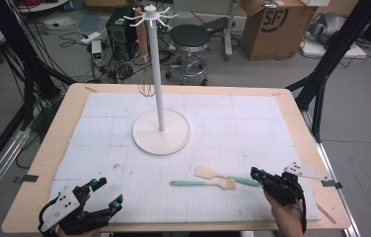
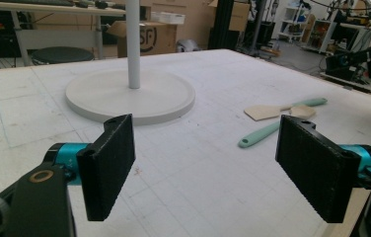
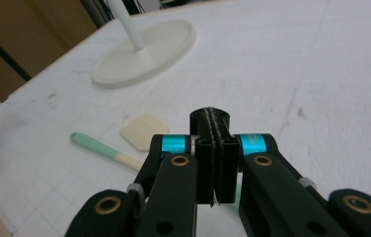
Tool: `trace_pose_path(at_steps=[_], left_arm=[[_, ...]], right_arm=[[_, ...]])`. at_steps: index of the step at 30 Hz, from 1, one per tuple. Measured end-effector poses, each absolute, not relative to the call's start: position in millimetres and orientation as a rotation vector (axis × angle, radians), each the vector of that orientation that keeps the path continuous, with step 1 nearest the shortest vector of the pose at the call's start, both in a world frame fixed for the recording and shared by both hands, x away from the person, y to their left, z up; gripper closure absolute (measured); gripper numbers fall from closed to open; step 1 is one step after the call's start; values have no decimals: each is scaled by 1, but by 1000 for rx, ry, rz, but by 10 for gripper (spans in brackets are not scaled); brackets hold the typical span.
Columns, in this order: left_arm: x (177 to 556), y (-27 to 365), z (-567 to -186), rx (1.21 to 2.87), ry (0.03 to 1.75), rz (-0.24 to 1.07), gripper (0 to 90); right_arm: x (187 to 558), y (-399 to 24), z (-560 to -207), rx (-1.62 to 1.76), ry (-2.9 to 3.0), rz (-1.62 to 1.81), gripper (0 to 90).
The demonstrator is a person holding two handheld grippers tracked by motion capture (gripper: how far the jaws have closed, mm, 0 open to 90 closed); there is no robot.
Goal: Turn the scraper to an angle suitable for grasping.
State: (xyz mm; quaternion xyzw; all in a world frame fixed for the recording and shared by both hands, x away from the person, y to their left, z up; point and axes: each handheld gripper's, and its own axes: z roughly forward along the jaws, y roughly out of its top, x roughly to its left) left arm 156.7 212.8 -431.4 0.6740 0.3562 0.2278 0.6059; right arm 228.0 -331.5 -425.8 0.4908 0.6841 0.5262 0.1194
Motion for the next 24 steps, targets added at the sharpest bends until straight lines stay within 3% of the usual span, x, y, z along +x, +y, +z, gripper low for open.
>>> trace_pose_path(at_steps=[11, 24], left_arm=[[158, 208, -431, 1570, 808, 525, 236], [157, 209, -430, 1568, 808, 528, 236]], right_arm=[[228, -331, -453, 1611, 2175, 1371, 895], [252, -309, -455, 1611, 2271, 1217, 897]])
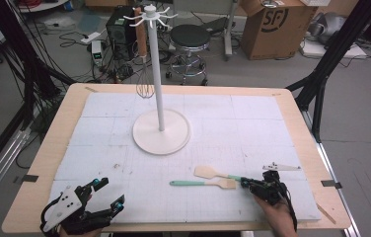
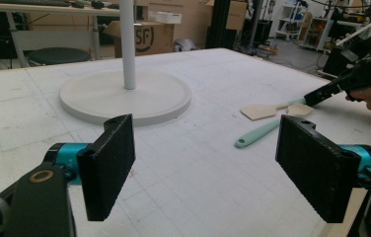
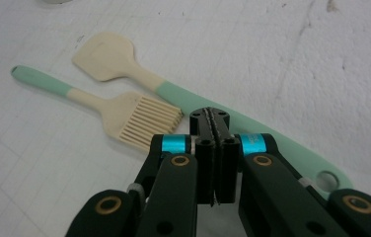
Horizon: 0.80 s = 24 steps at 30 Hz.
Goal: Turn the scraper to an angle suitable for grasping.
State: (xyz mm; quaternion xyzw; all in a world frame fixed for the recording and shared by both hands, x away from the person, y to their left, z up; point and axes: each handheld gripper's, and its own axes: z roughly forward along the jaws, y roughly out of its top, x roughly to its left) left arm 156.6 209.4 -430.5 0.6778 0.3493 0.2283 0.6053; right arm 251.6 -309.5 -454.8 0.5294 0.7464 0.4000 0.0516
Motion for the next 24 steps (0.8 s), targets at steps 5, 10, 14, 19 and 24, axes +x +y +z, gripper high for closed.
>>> trace_pose_path(at_steps=[5, 10, 14, 19, 24], left_arm=[[156, 210, -430, 1569, 808, 531, 236], [156, 210, -431, 1565, 814, 533, 236], [156, 212, -431, 1564, 818, 535, 236], [155, 214, -431, 1566, 823, 539, 236], [155, 214, -431, 1562, 828, 541, 236]], right_arm=[[264, -303, -454, 1612, 2274, 1196, 896], [281, -294, -453, 1611, 2281, 1178, 896], [294, -287, -453, 1612, 2287, 1175, 896], [305, -282, -453, 1623, 2278, 1173, 896], [316, -278, -454, 1631, 2264, 1179, 897]])
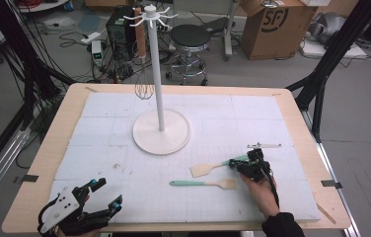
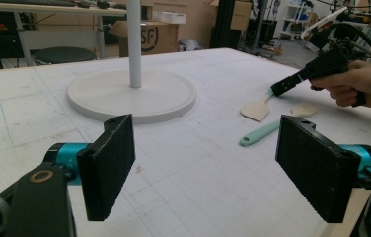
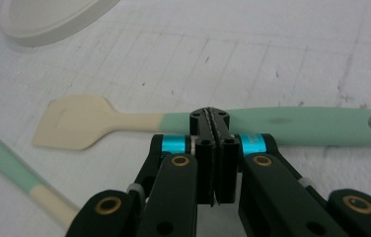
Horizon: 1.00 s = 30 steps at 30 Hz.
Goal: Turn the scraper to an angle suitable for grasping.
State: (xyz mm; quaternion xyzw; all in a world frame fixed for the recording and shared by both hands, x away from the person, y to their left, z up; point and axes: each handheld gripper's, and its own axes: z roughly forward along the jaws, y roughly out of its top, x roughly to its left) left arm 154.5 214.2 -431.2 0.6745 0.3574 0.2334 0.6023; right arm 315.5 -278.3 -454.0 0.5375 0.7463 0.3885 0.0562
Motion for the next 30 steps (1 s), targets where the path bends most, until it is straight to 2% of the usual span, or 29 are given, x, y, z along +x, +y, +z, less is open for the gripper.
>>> trace_pose_path(at_steps=[19, 26, 30], left_arm=[[157, 224, -434, 1541, 861, 531, 237], [157, 224, -434, 1544, 861, 534, 237], [155, 224, -434, 1542, 858, 536, 237]], right_arm=[[367, -248, -457, 1703, 2233, 1229, 897], [378, -238, -456, 1729, 2242, 1245, 897], [372, -225, -449, 1684, 2246, 1279, 897]])
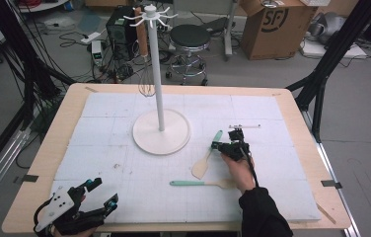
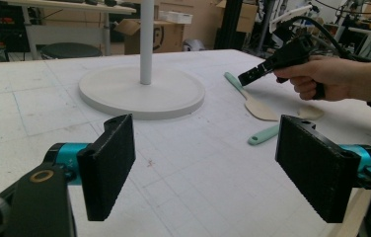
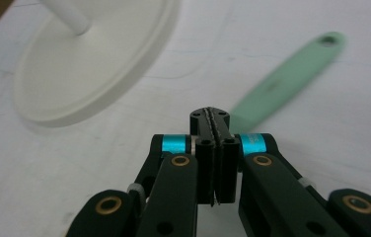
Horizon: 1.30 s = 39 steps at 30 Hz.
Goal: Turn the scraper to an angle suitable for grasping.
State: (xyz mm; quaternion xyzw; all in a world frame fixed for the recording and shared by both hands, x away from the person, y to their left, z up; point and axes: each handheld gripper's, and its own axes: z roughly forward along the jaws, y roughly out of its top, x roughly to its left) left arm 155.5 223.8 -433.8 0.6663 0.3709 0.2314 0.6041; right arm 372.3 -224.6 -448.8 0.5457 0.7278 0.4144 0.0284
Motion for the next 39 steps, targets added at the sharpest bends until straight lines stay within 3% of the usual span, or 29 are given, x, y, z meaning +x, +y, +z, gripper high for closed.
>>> trace_pose_path(at_steps=[11, 23, 39], left_arm=[[154, 221, -432, 1544, 840, 532, 237], [152, 219, -430, 1544, 829, 531, 236], [152, 219, -429, 1542, 826, 537, 235]], right_arm=[[350, -165, -441, 1585, 2436, 1264, 897], [330, -141, -451, 1540, 2512, 1189, 897], [314, -170, -438, 1530, 2444, 1098, 899]])
